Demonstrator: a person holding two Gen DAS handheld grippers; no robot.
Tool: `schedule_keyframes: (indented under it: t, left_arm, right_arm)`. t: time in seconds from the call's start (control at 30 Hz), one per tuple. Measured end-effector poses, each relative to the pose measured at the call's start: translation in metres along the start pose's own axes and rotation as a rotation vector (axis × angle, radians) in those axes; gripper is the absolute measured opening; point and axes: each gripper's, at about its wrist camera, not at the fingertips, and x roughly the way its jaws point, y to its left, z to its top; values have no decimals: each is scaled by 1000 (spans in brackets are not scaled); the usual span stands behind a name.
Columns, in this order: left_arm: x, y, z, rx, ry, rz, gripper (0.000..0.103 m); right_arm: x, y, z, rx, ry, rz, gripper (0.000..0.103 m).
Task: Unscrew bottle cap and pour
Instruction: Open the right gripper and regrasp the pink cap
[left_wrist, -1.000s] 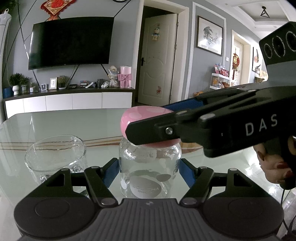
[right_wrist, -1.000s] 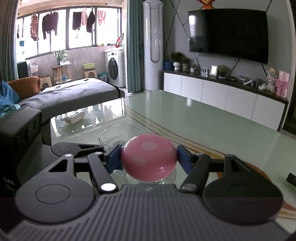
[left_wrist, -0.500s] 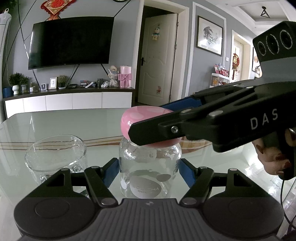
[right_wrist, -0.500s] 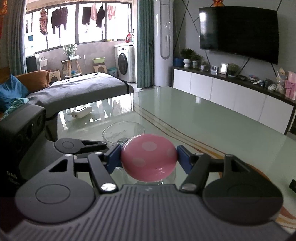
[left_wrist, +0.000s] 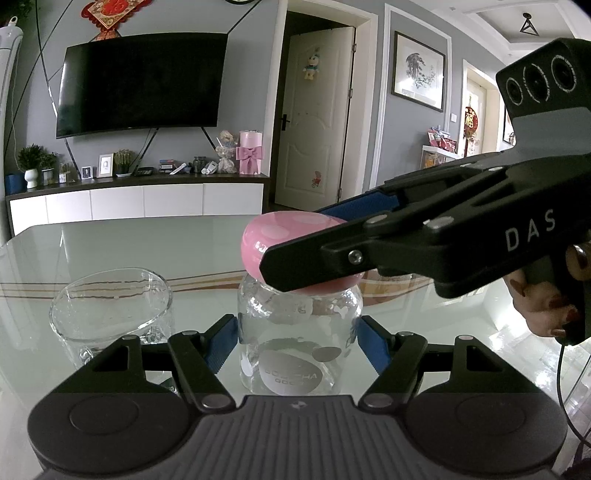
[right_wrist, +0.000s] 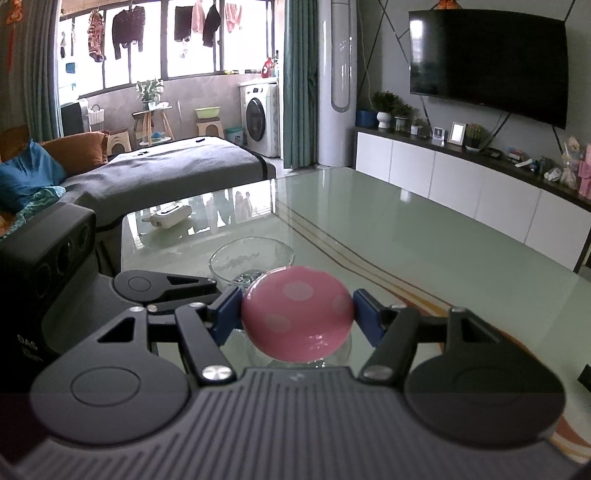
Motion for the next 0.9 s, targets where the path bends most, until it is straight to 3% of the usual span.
schedule_keyframes:
  t: [0.07, 0.13, 0.23, 0.43, 0.6, 0.8, 0.9]
  left_arm:
    - [0, 0, 0, -4, 3, -3, 75]
    - [0, 1, 0, -8, 5, -5, 75]
    - [0, 2, -1, -14, 6, -7, 76]
    - [-3, 2, -2, -15, -7, -3, 80]
    - [-5, 2, -3, -16, -15, -8, 83]
    - [-4, -2, -4, 7, -7, -17, 85]
    - [-5, -5, -4, 22, -5, -17, 85]
  right_arm:
    - [-2, 2, 0, 2, -15, -2, 76]
    - [-4, 6, 1, -1, -43, -16, 92]
    - [-4, 12, 2, -10, -49, -51, 97]
    - [0, 25, -1, 34, -40, -164, 98]
    - [5, 40, -8, 82, -39, -310, 100]
    - [5, 45, -15, 218, -79, -399, 100]
    - [9, 50, -13, 226, -82, -448, 97]
